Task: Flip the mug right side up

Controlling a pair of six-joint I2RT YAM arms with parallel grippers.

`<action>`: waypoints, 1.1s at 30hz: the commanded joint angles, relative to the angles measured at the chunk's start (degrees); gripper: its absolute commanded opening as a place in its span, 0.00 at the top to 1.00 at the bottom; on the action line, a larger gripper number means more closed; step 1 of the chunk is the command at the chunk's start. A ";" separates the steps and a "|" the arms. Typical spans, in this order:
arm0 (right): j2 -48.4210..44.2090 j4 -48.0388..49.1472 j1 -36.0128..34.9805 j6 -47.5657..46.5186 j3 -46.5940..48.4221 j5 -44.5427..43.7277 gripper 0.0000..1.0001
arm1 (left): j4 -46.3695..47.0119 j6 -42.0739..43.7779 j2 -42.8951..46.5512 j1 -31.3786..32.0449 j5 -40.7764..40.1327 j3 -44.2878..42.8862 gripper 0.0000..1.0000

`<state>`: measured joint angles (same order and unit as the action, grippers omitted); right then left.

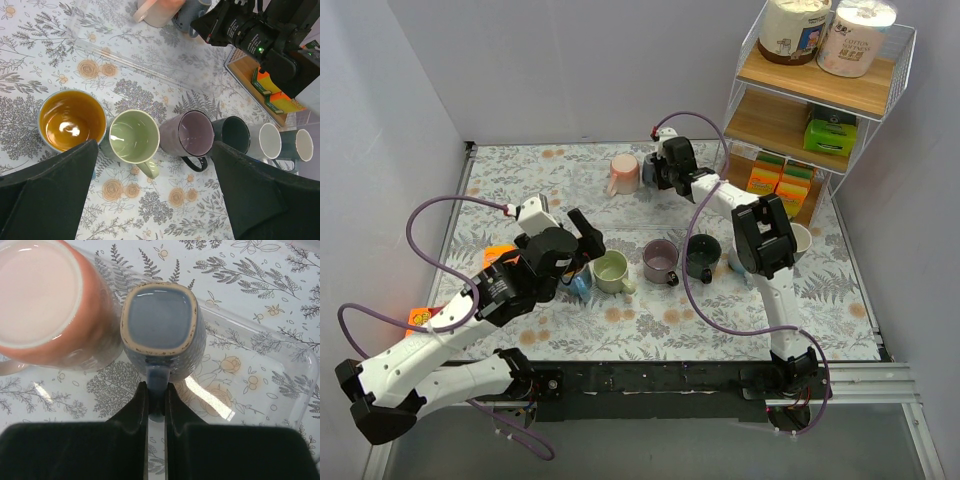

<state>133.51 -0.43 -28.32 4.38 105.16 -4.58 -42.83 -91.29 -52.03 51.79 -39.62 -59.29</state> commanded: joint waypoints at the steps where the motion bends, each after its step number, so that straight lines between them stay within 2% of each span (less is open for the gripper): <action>1: -7.46 2.36 0.19 1.68 -2.50 -1.40 0.99 | -0.24 -0.30 1.50 -0.46 -0.55 0.93 0.02; 11: -21.27 1.66 0.10 8.09 -10.59 4.13 0.99 | 6.26 2.60 0.27 -0.64 3.84 1.72 0.02; 15: -26.89 0.51 0.10 12.75 -13.75 10.19 0.99 | 12.13 4.97 -0.70 -1.51 8.40 1.90 0.02; 18: -31.90 0.60 0.10 16.35 -15.42 15.20 0.99 | 18.01 6.90 -2.11 -4.84 15.78 1.98 0.02; 20: -35.15 0.51 0.10 19.15 -15.69 18.72 0.99 | 21.37 7.44 -2.72 -9.32 23.22 2.16 0.02; 25: -41.40 2.97 0.36 26.19 -17.44 27.84 0.99 | 32.88 8.49 -4.74 -17.93 34.41 2.25 0.02; 28: -44.21 7.89 0.63 32.69 -19.99 33.38 0.99 | 39.21 7.79 -6.67 -22.15 42.14 1.81 0.02; 33: -47.37 18.42 0.98 42.45 -25.26 40.08 0.99 | 54.41 7.70 -7.03 -24.89 48.65 3.03 0.02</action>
<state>89.69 3.92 -27.92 37.10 83.40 26.96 -3.46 -84.38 -59.70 28.25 -0.36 -57.14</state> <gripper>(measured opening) 0.124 0.981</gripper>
